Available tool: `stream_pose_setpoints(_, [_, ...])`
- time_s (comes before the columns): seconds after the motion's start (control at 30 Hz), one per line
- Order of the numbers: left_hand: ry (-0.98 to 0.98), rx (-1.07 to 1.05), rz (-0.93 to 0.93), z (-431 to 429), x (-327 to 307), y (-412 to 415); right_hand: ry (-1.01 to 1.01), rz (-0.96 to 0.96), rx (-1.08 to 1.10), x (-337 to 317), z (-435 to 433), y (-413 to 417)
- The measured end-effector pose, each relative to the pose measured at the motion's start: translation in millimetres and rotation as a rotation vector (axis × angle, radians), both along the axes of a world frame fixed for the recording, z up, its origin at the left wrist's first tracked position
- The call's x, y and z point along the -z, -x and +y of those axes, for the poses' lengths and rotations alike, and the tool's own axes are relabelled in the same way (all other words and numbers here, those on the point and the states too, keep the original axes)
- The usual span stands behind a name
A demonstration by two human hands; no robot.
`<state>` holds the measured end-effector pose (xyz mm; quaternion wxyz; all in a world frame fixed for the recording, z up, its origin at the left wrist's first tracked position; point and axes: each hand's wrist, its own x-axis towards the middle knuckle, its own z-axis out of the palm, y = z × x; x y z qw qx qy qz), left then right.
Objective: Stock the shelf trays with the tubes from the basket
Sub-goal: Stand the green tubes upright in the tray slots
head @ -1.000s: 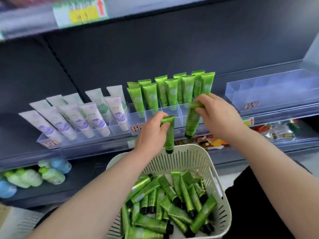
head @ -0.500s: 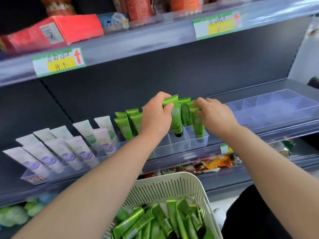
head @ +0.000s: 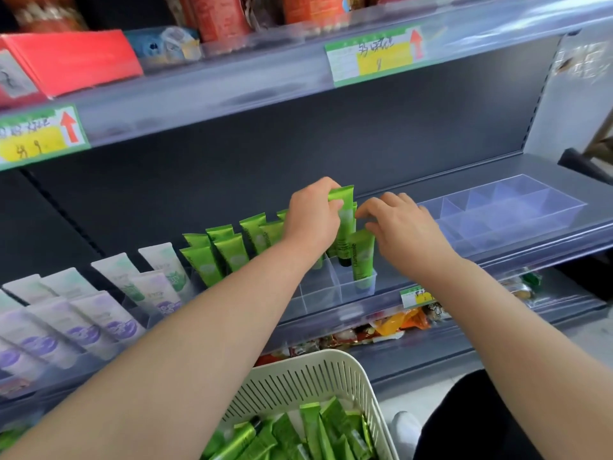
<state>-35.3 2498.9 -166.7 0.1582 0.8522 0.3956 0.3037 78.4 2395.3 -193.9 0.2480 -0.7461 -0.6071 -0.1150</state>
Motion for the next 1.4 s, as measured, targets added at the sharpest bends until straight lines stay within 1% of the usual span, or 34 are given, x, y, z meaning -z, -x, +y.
stream_pose_setpoints(0.1, [0.012, 0.0, 0.101, 1.9, 5.7, -5.2, 0.024, -0.001, 0.007, -2.7, -1.4, -0.9])
stream_pose_setpoints(0.23, [0.034, -0.007, 0.184, 3.7, 16.4, -2.3, 0.037, -0.005, 0.016, -4.5, -2.7, -0.5])
stream_pose_setpoints(0.37, [0.027, 0.005, 0.199, 4.1, 15.3, 3.7, 0.039, 0.003, 0.021, -6.7, -3.9, 1.5])
stream_pose_setpoints(0.47, [0.011, 0.016, 0.168, 3.8, 8.8, 9.7, 0.022, -0.027, 0.025, -7.3, -3.0, 6.6])
stream_pose_setpoints(0.57, [-0.045, 0.033, 0.183, -1.3, 1.7, 20.8, -0.02, -0.069, 0.019, -9.9, -2.9, 15.1])
stream_pose_setpoints(0.73, [-0.217, 0.071, 0.319, -16.7, -2.7, 52.9, -0.105, -0.165, 0.004, -9.4, -4.5, 33.6])
stream_pose_setpoints(0.83, [-0.295, 0.096, 0.378, -22.2, 1.6, 74.5, -0.105, -0.199, -0.028, -5.4, -5.5, 50.5])
stream_pose_setpoints(0.93, [-0.315, 0.094, 0.43, -27.8, 11.3, 97.3, -0.092, -0.228, -0.057, 3.8, -7.6, 68.1])
stream_pose_setpoints(1.17, [-0.21, 0.078, 0.495, -43.4, 60.2, 154.9, 0.036, -0.192, -0.134, 52.5, -21.6, 106.9])
stream_pose_setpoints(1.4, [0.001, 0.069, 0.558, -67.1, 139.9, 208.0, 0.357, -0.11, -0.186, 132.0, -40.0, 144.2])
